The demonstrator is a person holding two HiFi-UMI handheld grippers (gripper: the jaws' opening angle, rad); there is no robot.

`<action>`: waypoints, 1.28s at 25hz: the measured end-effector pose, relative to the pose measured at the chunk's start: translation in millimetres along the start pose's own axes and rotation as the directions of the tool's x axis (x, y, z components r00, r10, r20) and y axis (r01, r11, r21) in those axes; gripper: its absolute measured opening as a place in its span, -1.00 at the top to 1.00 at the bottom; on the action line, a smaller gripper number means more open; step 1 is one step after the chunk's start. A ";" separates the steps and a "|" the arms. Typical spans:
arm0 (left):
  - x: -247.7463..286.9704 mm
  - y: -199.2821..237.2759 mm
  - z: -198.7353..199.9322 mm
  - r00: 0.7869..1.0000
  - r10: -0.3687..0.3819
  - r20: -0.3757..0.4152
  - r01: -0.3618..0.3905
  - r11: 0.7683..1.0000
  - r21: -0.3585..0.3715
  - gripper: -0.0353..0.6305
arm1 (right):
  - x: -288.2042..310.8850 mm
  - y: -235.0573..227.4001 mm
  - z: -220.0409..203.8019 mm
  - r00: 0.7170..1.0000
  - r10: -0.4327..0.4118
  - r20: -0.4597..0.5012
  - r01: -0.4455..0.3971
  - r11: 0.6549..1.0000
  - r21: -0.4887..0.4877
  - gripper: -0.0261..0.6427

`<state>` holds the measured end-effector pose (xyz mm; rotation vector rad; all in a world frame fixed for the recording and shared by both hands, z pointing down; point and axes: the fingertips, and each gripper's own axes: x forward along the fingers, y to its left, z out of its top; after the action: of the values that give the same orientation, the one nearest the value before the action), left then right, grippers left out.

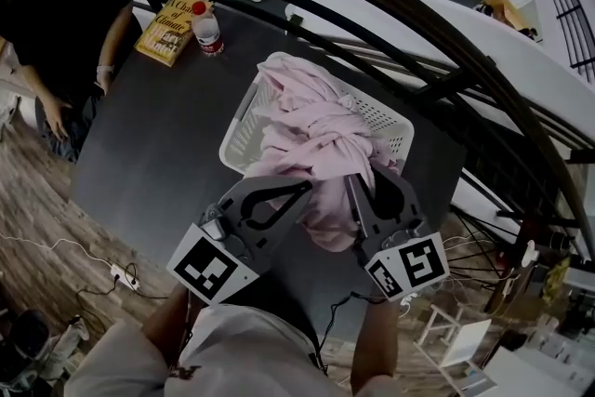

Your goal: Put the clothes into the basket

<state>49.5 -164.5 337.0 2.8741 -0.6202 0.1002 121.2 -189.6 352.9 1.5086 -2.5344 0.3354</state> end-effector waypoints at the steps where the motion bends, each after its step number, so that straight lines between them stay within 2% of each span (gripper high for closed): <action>1: 0.7 2.8 -1.7 1.000 0.000 -0.002 0.000 1.000 -0.004 0.88 | 4.4 -2.3 -2.6 1.000 0.003 -0.006 -0.003 1.000 0.003 0.70; 16: 5.3 36.7 -21.8 1.000 0.017 -0.025 -0.018 0.999 -0.033 0.88 | 60.3 -26.6 -47.6 0.990 0.034 -0.136 -0.032 0.999 0.013 0.70; 32: 11.3 35.8 -32.5 0.999 0.022 -0.043 -0.024 0.999 -0.046 0.88 | 86.0 -42.7 -89.3 0.962 0.071 -0.264 -0.066 0.997 0.028 0.71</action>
<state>44.2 -194.2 376.5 2.8126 -0.6393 0.1474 121.2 -256.8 465.5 1.2863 -2.3806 0.5349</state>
